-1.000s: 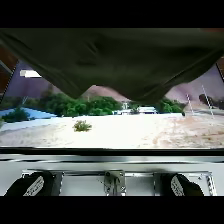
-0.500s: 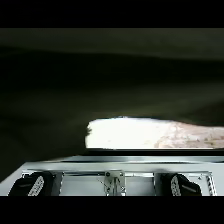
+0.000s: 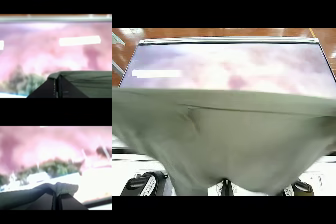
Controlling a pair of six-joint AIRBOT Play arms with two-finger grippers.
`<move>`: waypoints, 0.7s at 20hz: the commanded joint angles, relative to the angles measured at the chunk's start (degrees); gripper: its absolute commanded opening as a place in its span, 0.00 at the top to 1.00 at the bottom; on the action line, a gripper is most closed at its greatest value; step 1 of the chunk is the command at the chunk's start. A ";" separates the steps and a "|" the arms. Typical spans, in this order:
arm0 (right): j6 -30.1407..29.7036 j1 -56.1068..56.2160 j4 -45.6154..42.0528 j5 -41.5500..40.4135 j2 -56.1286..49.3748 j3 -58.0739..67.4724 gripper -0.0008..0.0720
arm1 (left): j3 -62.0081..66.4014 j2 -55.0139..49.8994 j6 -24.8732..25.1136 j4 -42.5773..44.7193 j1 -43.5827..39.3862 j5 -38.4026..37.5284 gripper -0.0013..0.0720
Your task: Fold the shirts.
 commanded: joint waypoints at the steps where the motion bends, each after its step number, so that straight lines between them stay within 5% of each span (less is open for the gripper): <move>1: -2.03 0.00 1.42 -7.28 -2.67 -18.62 0.90 | -17.97 -1.70 -0.07 -0.59 0.07 2.95 0.93; 6: -2.29 5.66 7.28 -36.54 -14.19 -28.96 0.90 | -34.45 -11.76 2.03 -9.53 -0.04 28.41 0.93; 14: 2.91 22.62 8.00 -77.46 -40.41 -28.92 0.90 | -34.58 -35.65 2.36 -20.83 -3.39 52.89 0.93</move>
